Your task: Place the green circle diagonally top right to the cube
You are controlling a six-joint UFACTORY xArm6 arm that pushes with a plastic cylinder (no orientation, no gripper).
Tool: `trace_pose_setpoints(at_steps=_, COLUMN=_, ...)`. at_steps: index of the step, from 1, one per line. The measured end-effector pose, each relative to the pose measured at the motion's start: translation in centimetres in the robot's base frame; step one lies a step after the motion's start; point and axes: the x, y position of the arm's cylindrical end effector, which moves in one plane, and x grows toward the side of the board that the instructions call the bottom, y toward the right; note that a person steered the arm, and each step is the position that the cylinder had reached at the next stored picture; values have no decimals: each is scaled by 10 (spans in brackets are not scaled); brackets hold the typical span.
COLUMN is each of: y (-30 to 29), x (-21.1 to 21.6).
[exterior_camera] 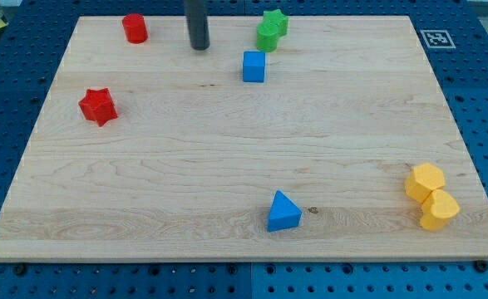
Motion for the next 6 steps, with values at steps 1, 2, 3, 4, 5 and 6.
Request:
trace_pose_setpoints(at_steps=1, y=41, x=-15)
trace_pose_setpoints(at_steps=2, y=72, x=-23)
trace_pose_setpoints(at_steps=3, y=81, x=-12)
trace_pose_setpoints(at_steps=4, y=95, x=14)
trace_pose_setpoints(at_steps=5, y=131, x=34)
trace_pose_setpoints(at_steps=6, y=158, x=31)
